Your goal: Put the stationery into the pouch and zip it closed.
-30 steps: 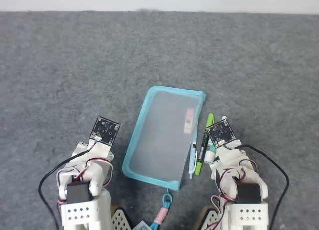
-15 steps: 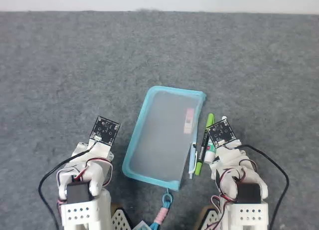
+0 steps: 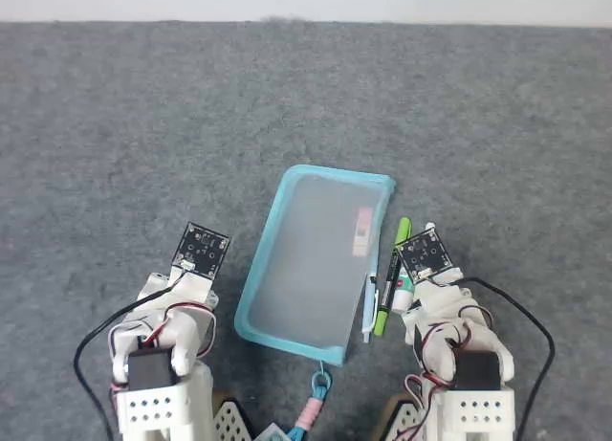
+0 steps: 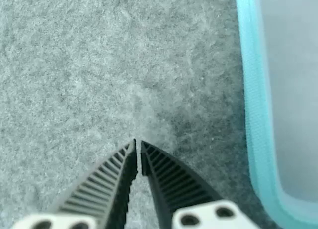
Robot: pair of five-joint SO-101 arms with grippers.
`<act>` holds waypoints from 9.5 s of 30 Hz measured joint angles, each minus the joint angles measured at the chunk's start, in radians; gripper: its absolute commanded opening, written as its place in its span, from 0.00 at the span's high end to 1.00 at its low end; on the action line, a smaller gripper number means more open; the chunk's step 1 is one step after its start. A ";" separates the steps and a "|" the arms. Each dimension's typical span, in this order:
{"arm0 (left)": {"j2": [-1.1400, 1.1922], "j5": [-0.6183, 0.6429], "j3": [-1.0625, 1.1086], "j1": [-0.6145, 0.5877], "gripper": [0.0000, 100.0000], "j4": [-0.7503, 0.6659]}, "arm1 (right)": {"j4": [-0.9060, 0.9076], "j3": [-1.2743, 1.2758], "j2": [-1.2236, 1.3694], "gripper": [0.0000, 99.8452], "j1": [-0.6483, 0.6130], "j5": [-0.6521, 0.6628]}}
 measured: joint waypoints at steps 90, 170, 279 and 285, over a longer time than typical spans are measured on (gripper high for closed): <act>0.000 -0.003 0.000 -0.078 0.99 0.000 | -0.074 -0.242 0.029 0.99 0.063 0.005; 0.000 -0.003 0.000 -0.084 0.99 0.000 | -0.149 -0.888 1.519 0.85 0.066 -0.256; 0.000 -0.003 0.000 -0.084 0.99 0.000 | -0.121 -1.616 2.139 0.94 0.760 0.143; 0.000 -0.003 0.000 -0.084 0.99 0.000 | -0.121 -1.706 2.259 0.82 0.760 0.146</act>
